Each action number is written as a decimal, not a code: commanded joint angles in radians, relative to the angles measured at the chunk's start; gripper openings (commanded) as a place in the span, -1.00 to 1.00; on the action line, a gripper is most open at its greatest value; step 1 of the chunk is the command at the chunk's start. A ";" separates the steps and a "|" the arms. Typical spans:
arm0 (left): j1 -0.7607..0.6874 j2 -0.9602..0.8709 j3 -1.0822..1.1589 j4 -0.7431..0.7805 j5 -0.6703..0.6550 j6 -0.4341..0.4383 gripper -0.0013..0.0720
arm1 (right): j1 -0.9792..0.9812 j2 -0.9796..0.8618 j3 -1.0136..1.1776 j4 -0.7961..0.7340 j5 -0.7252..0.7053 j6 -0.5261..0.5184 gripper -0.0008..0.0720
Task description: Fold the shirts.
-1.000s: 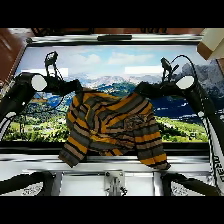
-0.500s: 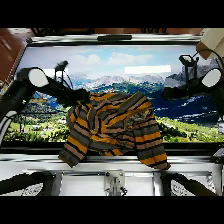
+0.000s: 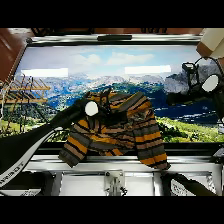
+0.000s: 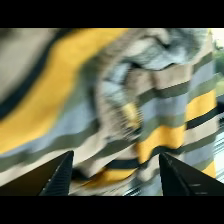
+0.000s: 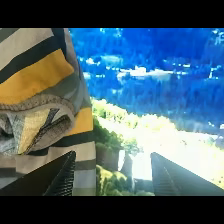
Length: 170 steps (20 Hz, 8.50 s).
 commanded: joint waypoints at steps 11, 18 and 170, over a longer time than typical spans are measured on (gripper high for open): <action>-0.061 -0.155 -0.004 -0.166 0.225 -0.051 -0.45 | 0.001 -0.016 -0.008 0.116 -0.040 0.004 0.58; -0.004 -0.141 -0.001 -0.173 0.079 0.094 -0.82 | 0.138 -0.180 -0.042 0.064 -0.057 -0.140 0.58; 1.126 0.755 -0.416 0.441 -0.230 0.638 -0.83 | 0.708 0.118 -0.033 0.136 0.095 0.421 -0.82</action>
